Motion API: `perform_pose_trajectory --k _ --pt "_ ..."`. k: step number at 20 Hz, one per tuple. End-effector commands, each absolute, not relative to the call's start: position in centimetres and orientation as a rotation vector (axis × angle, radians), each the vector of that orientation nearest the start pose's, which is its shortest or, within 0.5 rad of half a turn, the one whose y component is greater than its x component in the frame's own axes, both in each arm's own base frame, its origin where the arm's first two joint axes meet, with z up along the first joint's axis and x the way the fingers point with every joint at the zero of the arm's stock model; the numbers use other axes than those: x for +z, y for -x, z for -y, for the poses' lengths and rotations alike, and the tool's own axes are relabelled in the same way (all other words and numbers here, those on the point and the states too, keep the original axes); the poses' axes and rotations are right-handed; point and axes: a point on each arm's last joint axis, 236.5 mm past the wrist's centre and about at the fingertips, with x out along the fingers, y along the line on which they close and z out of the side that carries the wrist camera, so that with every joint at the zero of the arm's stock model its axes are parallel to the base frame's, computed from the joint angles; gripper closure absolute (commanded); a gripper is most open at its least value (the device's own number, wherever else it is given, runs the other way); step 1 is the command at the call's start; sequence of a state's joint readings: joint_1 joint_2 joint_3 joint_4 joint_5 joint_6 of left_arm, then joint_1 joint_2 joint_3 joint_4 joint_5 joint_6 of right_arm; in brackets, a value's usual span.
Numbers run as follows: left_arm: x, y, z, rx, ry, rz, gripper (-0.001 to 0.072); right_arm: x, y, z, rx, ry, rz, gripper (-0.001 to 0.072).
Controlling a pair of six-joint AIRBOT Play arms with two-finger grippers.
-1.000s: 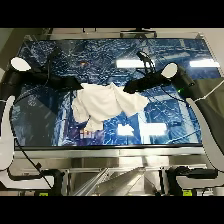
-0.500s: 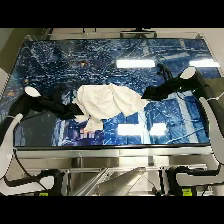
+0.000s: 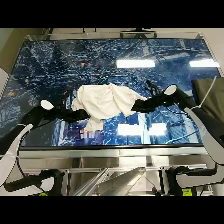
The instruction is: Fold the shirts.
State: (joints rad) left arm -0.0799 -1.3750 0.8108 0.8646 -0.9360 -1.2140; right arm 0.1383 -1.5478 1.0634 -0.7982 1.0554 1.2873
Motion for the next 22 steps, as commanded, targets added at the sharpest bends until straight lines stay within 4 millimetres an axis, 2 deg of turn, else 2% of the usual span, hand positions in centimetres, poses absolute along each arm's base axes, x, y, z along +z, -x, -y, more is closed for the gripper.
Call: perform_pose_trajectory --k 1,3,6,8,12,15,16,17,18,19,22 --pt "-9.0 -34.0 13.2 -0.395 0.429 -1.336 -0.0002 -8.8 -35.4 -22.2 0.548 -0.507 -1.475 0.0276" --pt "-9.0 -34.1 12.8 -0.385 0.438 -1.334 -0.0002 -9.7 -35.4 -23.2 0.546 -0.53 -1.48 0.0276" --pt "-8.9 -32.4 13.4 -0.427 0.445 -1.403 -0.0001 -9.8 -36.3 -24.1 0.534 -0.593 -1.455 0.0276" --pt "-8.8 -31.7 13.7 -0.445 0.448 -1.429 -0.0001 -9.9 -37.2 -24.0 0.515 -0.598 -1.422 0.0276" --pt "-9.1 -31.9 13.4 -0.43 0.441 -1.417 -0.0001 -9.9 -38.2 -23.8 0.492 -0.608 -1.384 0.0279" --pt "-10.4 -32.5 12.4 -0.375 0.421 -1.383 0.0016 -9.7 -38.3 -24.0 0.493 -0.626 -1.381 0.0287" --pt "-10.6 -32.8 12.3 -0.366 0.421 -1.374 0.0016 -9.7 -38.3 -24.0 0.493 -0.627 -1.38 0.0319" --pt "-10.7 -33.1 12.2 -0.364 0.421 -1.372 0.0017 -9.7 -38.3 -24.0 0.493 -0.627 -1.381 0.0506" --pt "-10.9 -33.5 12.4 -0.367 0.425 -1.381 0.0017 -9.7 -38.3 -24.0 0.493 -0.627 -1.381 0.0605" --pt "-11.2 -33.6 12.9 -0.376 0.428 -1.398 0.0018 -9.7 -38.3 -24.0 0.493 -0.627 -1.381 0.0599" --pt "-12.6 -34.0 14.7 -0.42 0.407 -1.462 0.0356 -9.7 -38.2 -24.0 0.494 -0.627 -1.382 0.06"
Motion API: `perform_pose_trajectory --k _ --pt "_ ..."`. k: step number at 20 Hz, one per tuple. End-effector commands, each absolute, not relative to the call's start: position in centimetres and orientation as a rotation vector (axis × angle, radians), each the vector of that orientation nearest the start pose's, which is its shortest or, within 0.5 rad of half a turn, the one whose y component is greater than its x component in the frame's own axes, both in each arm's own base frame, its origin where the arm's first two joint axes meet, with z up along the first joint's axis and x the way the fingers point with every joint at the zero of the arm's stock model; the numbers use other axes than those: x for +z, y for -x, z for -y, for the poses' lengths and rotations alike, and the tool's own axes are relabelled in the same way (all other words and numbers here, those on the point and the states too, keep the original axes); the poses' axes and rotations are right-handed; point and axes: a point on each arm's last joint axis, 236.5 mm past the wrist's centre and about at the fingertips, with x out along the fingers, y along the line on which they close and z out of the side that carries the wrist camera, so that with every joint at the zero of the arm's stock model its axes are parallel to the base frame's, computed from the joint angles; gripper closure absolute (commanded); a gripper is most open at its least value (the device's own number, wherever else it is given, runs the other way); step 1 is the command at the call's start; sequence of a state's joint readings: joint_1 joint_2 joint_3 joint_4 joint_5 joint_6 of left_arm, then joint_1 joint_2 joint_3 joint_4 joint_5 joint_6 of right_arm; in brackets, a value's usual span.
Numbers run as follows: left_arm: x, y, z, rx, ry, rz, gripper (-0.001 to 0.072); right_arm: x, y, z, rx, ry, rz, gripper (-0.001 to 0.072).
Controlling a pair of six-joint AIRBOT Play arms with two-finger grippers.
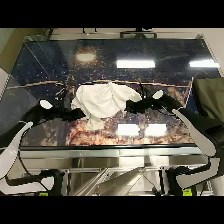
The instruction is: Fold the shirts.
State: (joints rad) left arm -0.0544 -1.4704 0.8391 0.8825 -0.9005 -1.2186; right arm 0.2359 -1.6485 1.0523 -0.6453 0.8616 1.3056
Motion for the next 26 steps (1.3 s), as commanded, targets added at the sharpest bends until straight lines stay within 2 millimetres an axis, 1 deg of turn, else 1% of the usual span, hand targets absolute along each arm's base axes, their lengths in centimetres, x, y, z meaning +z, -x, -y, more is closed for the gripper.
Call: perform_pose_trajectory --k 1,2,3,4,5,7,9,10,11,12,13,14,16,18,19,20,21,22,23,24,25,26 --pt "-12.8 -34.2 15.2 -0.44 0.403 -1.481 0.0518 -9.6 -38.2 -24.0 0.495 -0.627 -1.384 0.0604" --pt "-12.5 -34.6 15.7 -0.466 0.397 -1.493 0.0707 -9.6 -38.2 -24.0 0.495 -0.627 -1.384 0.0605" --pt "-11.9 -35.0 16.0 -0.488 0.395 -1.499 0.07 -9.6 -38.2 -24.0 0.495 -0.627 -1.384 0.0607" --pt "-11.2 -35.5 16.3 -0.51 0.391 -1.499 0.07 -9.6 -38.2 -24.0 0.495 -0.627 -1.384 0.0671" --pt "-10.3 -36.0 16.3 -0.527 0.378 -1.49 0.07 -9.6 -38.2 -24.0 0.495 -0.626 -1.384 0.069" --pt "-8.4 -37.0 16.2 -0.545 0.374 -1.456 0.07 -9.6 -38.2 -24.0 0.495 -0.627 -1.383 0.0691" --pt "-6.0 -38.2 15.6 -0.542 0.373 -1.39 0.07 -9.5 -38.3 -24.0 0.5 -0.622 -1.379 0.0691" --pt "-4.6 -38.8 14.9 -0.533 0.376 -1.347 0.07 -9.2 -38.3 -24.0 0.512 -0.609 -1.367 0.0692" --pt "-3.0 -39.2 14.0 -0.521 0.376 -1.302 0.0699 -8.7 -38.4 -24.0 0.523 -0.604 -1.358 0.0692" --pt "-1.2 -39.6 13.1 -0.507 0.379 -1.255 0.0699 -7.7 -38.4 -23.8 0.534 -0.606 -1.345 0.0692" --pt "0.8 -39.9 11.9 -0.489 0.382 -1.203 0.0699 -6.1 -38.6 -23.6 0.565 -0.593 -1.319 0.0692" --pt "2.9 -40.0 10.7 -0.472 0.383 -1.148 0.0697 -4.1 -38.9 -23.1 0.598 -0.58 -1.283 0.0692" --pt "7.7 -40.1 7.9 -0.42 0.381 -1.017 0.069 1.6 -40.0 -21.2 0.632 -0.578 -1.175 0.0692" --pt "13.4 -39.7 5.1 -0.366 0.364 -0.865 0.069 9.3 -41.4 -18.1 0.626 -0.561 -0.979 0.0692" --pt "16.9 -39.4 3.8 -0.338 0.341 -0.776 0.069 13.9 -41.7 -16.1 0.61 -0.541 -0.858 0.0692" --pt "20.4 -38.8 2.7 -0.312 0.315 -0.687 0.069 18.6 -41.4 -14.1 0.588 -0.519 -0.734 0.0692" --pt "24.5 -38.1 1.8 -0.282 0.28 -0.585 0.069 22.8 -40.7 -12.3 0.563 -0.491 -0.622 0.0691" --pt "28.3 -37.2 1.1 -0.254 0.246 -0.487 0.069 27.2 -39.5 -10.4 0.531 -0.45 -0.496 0.0692" --pt "32.5 -35.9 0.5 -0.223 0.206 -0.378 0.069 31.0 -38.0 -9.0 0.5 -0.405 -0.382 0.0692" --pt "36.4 -34.4 0.1 -0.192 0.169 -0.274 0.069 34.7 -36.1 -7.8 0.462 -0.366 -0.27 0.0692" --pt "40.6 -32.4 -0.3 -0.151 0.129 -0.155 0.069 38.3 -33.8 -6.6 0.418 -0.31 -0.148 0.0692" --pt "44.3 -30.3 -0.6 -0.112 0.095 -0.049 0.0689 41.3 -31.5 -5.8 0.376 -0.268 -0.044 0.0692"
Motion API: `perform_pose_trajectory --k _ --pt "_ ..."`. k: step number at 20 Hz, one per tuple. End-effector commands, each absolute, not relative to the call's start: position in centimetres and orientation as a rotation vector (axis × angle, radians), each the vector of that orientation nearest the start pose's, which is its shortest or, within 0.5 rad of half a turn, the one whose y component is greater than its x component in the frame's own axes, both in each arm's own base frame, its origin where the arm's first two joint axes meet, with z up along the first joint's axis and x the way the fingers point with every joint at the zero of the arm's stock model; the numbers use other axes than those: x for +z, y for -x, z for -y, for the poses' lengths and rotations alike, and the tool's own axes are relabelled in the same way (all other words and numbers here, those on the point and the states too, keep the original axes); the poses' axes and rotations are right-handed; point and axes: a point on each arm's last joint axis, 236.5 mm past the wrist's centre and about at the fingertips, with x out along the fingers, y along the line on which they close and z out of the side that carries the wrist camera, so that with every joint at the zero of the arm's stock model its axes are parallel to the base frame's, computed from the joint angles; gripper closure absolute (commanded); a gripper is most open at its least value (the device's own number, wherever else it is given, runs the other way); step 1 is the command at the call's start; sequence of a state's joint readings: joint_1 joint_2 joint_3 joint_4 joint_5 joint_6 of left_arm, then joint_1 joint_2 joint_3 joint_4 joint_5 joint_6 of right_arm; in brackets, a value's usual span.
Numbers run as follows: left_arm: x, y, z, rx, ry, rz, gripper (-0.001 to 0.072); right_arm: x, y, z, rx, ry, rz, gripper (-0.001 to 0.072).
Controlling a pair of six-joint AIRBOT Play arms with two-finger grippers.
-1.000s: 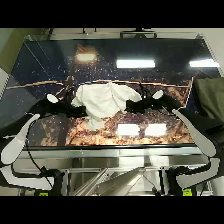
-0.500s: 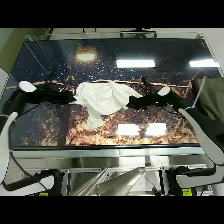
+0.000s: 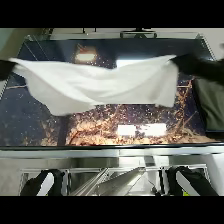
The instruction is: Fold the shirts.
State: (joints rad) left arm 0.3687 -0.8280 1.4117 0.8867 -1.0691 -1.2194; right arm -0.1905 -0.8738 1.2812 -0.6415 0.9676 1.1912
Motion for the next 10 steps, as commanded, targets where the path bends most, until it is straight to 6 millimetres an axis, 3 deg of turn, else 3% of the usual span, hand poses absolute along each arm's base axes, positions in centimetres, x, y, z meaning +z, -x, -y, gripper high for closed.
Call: perform_pose_trajectory --k 1,3,5,7,10 --pt "47.7 -27.7 -0.5 -0.072 0.058 0.055 0.0689 43.9 -29.0 -5.2 0.332 -0.24 0.051 0.0692" --pt "52.2 -23.0 0.2 -0.001 -0.012 0.196 0.0688 46.5 -25.0 -5.0 0.274 -0.183 0.158 0.0692" --pt "53.5 -20.7 0.5 0.049 -0.055 0.236 0.0688 47.1 -23.1 -5.6 0.268 -0.156 0.182 0.0692" --pt "51.8 -21.5 -0.1 0.058 -0.04 0.18 0.0688 45.5 -24.0 -6.2 0.307 -0.171 0.113 0.0692" --pt "45.1 -26.7 0.1 -0.088 0.059 -0.039 0.0688 40.0 -28.0 -7.3 0.439 -0.289 -0.111 0.0691"
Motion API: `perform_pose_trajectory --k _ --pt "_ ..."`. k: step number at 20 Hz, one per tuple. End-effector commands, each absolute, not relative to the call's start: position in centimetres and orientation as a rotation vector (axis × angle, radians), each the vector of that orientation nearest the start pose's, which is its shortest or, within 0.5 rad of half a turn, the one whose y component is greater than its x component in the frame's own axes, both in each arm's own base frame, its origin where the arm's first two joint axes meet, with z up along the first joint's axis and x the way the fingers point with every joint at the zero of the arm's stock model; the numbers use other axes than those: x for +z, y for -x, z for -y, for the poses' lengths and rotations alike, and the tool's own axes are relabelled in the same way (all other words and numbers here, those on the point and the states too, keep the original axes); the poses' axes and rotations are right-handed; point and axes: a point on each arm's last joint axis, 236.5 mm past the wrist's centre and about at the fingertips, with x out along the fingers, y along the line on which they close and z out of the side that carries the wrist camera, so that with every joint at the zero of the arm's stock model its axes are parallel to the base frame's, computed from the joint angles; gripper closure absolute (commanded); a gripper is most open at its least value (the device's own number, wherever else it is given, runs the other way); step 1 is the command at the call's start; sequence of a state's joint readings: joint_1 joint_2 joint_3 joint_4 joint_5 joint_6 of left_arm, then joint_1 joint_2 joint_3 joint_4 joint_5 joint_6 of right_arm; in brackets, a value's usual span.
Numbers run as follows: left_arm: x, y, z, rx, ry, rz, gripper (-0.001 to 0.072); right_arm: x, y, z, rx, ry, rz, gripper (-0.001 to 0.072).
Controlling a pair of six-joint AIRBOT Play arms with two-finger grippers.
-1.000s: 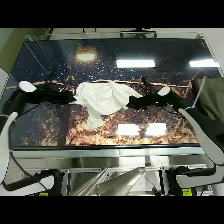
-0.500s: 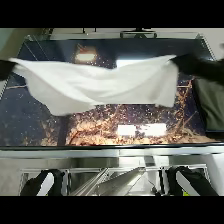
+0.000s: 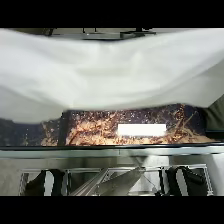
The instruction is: Fold the shirts.
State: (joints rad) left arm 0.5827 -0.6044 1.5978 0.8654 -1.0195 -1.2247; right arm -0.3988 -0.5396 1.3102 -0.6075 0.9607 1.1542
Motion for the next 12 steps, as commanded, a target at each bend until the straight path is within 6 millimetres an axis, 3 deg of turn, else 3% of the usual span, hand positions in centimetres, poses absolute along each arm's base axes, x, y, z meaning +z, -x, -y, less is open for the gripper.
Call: perform_pose_trajectory --k 1,3,5,8,10,11,12 --pt "42.1 -28.8 0.3 -0.147 0.092 -0.132 0.0688 37.5 -29.5 -7.4 0.47 -0.35 -0.206 0.0691" --pt "35.6 -33.0 1.5 -0.258 0.169 -0.321 0.0689 30.8 -33.1 -6.7 0.493 -0.495 -0.427 0.0691" --pt "27.4 -37.0 3.4 -0.354 0.235 -0.545 0.0689 23.6 -36.2 -6.1 0.486 -0.624 -0.608 0.069" --pt "14.4 -41.5 6.5 -0.443 0.334 -0.854 0.069 10.4 -39.8 -5.5 0.417 -0.811 -0.871 0.069" --pt "7.2 -44.4 6.9 -0.452 0.34 -0.977 0.0692 2.4 -42.3 -4.3 0.347 -0.814 -0.952 0.0689" --pt "4.3 -45.9 6.6 -0.443 0.351 -1.032 0.069 -0.4 -43.4 -3.7 0.312 -0.851 -0.977 0.064" --pt "2.3 -47.0 6.4 -0.455 0.371 -1.083 0.0638 -2.2 -44.4 -3.3 0.295 -0.909 -0.994 0.0391"
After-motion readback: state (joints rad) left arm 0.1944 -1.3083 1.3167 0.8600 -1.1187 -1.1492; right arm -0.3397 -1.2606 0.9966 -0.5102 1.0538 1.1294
